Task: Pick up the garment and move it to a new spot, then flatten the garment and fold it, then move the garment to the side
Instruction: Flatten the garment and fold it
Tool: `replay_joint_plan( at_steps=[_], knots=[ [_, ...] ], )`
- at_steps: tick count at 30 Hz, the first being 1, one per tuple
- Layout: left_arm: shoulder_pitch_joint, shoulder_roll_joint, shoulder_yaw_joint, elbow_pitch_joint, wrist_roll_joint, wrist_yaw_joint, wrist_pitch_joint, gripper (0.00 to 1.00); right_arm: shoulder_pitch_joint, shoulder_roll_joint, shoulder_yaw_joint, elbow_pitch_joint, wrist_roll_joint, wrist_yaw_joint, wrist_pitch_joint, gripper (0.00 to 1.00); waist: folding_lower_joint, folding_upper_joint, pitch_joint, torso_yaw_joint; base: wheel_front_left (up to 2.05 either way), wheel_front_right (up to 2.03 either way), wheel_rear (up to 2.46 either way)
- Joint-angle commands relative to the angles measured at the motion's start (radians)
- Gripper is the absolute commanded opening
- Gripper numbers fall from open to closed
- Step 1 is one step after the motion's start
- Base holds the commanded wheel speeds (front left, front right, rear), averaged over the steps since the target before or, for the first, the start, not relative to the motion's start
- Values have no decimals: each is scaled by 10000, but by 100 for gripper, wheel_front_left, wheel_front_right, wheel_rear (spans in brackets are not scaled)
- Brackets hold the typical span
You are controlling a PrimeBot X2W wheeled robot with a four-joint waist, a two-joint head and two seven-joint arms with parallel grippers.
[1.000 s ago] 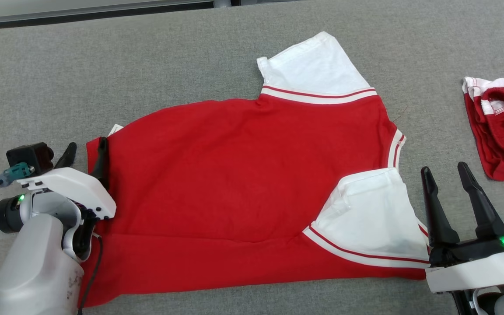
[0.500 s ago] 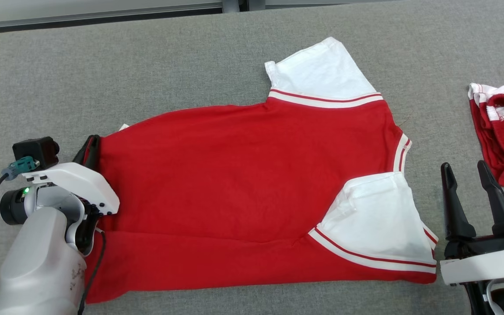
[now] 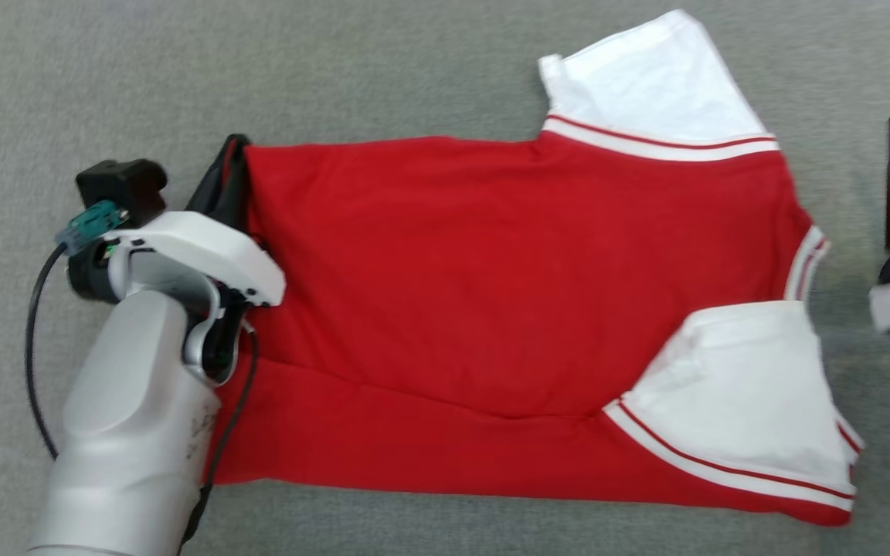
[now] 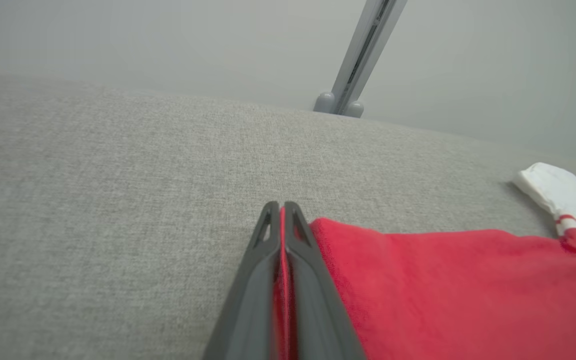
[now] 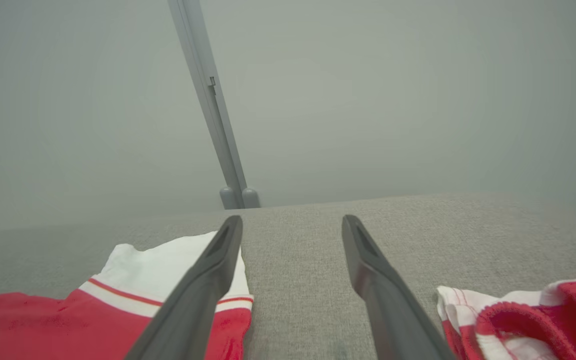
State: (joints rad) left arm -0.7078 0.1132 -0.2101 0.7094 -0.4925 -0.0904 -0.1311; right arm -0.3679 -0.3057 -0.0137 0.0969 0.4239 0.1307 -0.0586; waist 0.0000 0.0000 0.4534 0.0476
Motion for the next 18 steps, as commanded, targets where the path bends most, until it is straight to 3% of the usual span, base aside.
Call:
replay_joint_plan(
  at_steps=[1, 11, 18],
  knots=[
    [-313, -107, -138, -121, 2, -59, -52, 0, -726, -318, 62, 308, 138, -1, 100, 100, 0, 0, 750, 766, 0, 0, 0],
    [-1061, -589, -1374, -9, -701, -261, -539, 0, -4260, -1557, 1350, 3330, 865, -1, 1512, 100, 0, 0, 1471, 2161, 0, 0, 0],
    [-1282, -610, -2589, 184, -1724, -60, -825, 0, -5691, -1936, 2701, 5323, 1064, -2, 3048, 100, 0, 0, 1405, 2356, 0, 0, 0]
  ],
)
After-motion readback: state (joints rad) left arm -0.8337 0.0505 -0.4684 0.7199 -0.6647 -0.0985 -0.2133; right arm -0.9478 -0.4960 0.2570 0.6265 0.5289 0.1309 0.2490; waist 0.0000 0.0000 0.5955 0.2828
